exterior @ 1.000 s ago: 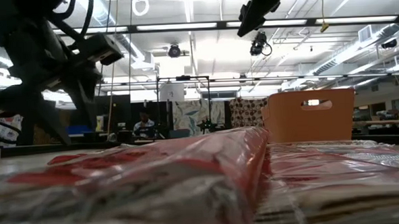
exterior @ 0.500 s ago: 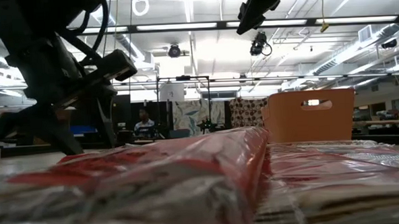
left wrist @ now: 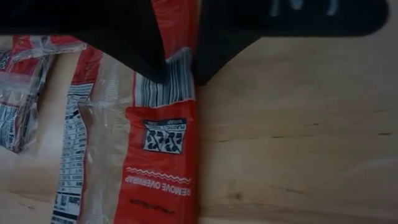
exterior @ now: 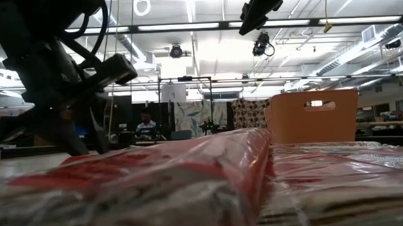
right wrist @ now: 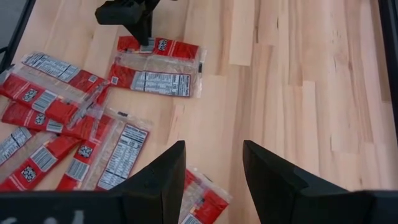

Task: Sort popcorn bags into baskets
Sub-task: Put the red popcorn bag into the orange bin

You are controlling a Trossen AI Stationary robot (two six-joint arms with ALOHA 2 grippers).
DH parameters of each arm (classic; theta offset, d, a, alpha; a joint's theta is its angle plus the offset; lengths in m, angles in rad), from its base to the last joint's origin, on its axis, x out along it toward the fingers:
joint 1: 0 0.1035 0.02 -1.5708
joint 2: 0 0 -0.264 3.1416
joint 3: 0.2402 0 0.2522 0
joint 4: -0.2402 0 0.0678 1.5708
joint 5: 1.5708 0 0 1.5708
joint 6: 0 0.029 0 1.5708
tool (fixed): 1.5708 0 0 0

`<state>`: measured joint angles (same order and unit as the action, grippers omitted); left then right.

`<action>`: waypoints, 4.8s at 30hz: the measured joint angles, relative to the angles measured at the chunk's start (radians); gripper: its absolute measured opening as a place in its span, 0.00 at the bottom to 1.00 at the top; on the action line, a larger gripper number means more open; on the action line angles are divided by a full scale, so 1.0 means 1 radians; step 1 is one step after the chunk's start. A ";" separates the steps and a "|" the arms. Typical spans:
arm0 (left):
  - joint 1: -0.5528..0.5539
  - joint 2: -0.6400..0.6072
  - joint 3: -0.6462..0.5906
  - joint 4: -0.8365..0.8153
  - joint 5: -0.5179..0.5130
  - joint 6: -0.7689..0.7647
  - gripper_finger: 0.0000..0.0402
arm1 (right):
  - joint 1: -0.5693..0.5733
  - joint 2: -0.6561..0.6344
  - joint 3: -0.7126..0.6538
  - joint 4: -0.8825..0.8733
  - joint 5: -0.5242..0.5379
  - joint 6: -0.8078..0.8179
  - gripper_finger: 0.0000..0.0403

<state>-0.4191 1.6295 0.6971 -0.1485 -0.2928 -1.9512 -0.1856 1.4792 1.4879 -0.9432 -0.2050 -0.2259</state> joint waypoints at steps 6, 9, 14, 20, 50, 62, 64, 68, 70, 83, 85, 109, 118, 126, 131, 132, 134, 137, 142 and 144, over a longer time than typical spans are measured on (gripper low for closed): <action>0.000 0.000 0.000 -0.014 0.007 0.026 0.03 | 0.000 0.000 0.000 0.000 0.001 -0.012 0.41; 0.000 -0.003 0.000 -0.011 0.008 0.036 0.02 | -0.001 0.000 0.000 0.000 0.001 -0.014 0.41; 0.002 -0.059 -0.003 0.005 0.022 0.130 0.01 | -0.001 0.003 0.000 0.008 -0.050 -0.053 0.41; 0.002 -0.125 -0.002 -0.005 0.027 0.256 0.01 | 0.000 0.071 0.002 0.081 -0.162 -0.088 0.41; 0.002 -0.172 -0.001 0.148 -0.073 0.732 0.01 | 0.008 0.446 0.000 0.382 -0.399 -0.056 0.54; 0.002 -0.173 -0.001 0.203 -0.135 0.812 0.01 | 0.006 0.468 0.000 0.417 -0.339 -0.081 0.56; 0.002 -0.173 -0.001 0.203 -0.153 0.812 0.01 | 0.006 0.468 0.000 0.422 -0.338 -0.084 0.56; 0.002 -0.173 -0.001 0.204 -0.173 0.820 0.01 | 0.006 0.468 0.000 0.421 -0.338 -0.091 0.56; 0.002 -0.173 -0.001 0.209 -0.201 0.829 0.01 | 0.007 0.468 0.000 0.421 -0.338 -0.092 0.55; 0.002 -0.173 0.000 0.319 -0.292 0.975 0.01 | 0.006 0.467 0.000 0.353 -0.312 -0.147 0.31; 0.002 -0.173 0.000 0.315 -0.304 0.976 0.01 | 0.008 0.467 0.000 0.344 -0.302 -0.152 0.21; 0.093 -0.361 -0.001 0.066 -0.275 0.952 0.44 | 0.001 0.283 0.000 0.134 -0.031 -0.197 0.08; 0.146 -0.416 0.000 0.077 -0.288 0.941 0.44 | -0.036 0.086 0.000 0.069 0.333 -0.193 0.08; 0.190 -0.422 0.000 0.189 -0.287 0.958 0.44 | -0.108 -0.052 0.000 -0.056 0.603 -0.189 0.08; 0.205 -0.422 0.000 0.221 -0.287 1.024 0.44 | -0.179 -0.103 0.000 -0.170 0.650 -0.133 0.08; 0.206 -0.422 0.000 0.225 -0.287 1.031 0.44 | -0.193 -0.110 0.000 -0.194 0.656 -0.120 0.08; 0.209 -0.422 0.000 0.224 -0.287 1.050 0.44 | -0.221 -0.123 0.000 -0.235 0.658 -0.100 0.08; 0.209 -0.422 0.000 0.225 -0.287 1.073 0.44 | -0.253 -0.138 0.000 -0.274 0.638 -0.102 0.08; 0.209 -0.422 0.000 0.225 -0.257 1.107 0.44 | -0.314 -0.157 0.001 -0.327 0.403 -0.290 0.08; 0.209 -0.422 0.000 0.225 -0.247 1.110 0.44 | -0.346 -0.157 0.000 -0.361 0.298 -0.357 0.08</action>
<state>-0.2104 1.2077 0.6968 0.0768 -0.5397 -0.8413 -0.5317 1.3220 1.4883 -1.3042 0.0929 -0.5832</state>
